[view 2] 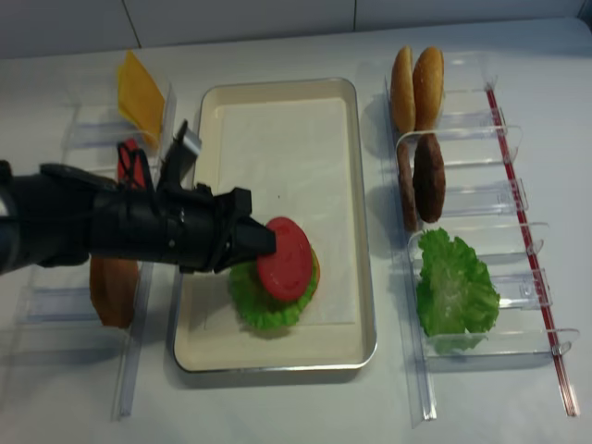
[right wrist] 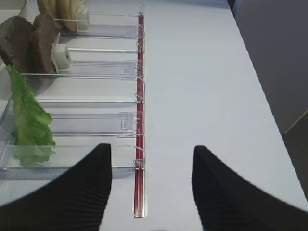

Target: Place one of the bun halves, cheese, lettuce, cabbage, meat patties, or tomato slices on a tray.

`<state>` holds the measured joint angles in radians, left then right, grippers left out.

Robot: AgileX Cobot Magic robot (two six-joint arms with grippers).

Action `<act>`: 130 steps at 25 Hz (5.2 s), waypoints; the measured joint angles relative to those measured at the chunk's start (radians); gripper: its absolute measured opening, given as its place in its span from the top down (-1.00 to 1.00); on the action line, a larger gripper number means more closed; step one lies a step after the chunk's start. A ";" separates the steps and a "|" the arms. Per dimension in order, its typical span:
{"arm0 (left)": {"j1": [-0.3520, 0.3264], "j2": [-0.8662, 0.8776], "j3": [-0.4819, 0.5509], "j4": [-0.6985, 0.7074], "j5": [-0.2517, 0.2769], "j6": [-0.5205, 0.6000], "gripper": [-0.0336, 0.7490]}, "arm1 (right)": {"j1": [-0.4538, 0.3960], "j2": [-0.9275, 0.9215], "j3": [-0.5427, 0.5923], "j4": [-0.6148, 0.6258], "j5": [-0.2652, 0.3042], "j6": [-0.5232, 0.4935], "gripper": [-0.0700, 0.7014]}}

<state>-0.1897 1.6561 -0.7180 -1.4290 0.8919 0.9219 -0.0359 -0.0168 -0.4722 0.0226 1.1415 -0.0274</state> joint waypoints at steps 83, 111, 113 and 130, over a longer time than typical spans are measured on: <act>0.000 -0.059 -0.661 1.424 0.318 -0.821 -0.29 | 0.000 0.000 0.000 -0.006 0.000 0.006 -0.22; 0.000 -0.804 -0.266 1.497 0.292 -0.840 -0.29 | 0.000 0.000 0.000 -0.008 0.000 0.011 -0.22; 0.000 -0.884 -0.216 1.497 0.275 -0.842 -0.29 | 0.000 0.000 0.000 -0.008 0.000 0.011 -0.22; 0.000 -1.448 0.086 1.497 0.228 -0.913 -0.29 | 0.000 0.000 0.000 -0.008 -0.002 0.011 -0.22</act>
<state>-0.1897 0.2082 -0.6317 0.0682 1.1203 0.0090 -0.0359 -0.0168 -0.4722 0.0149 1.1398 -0.0166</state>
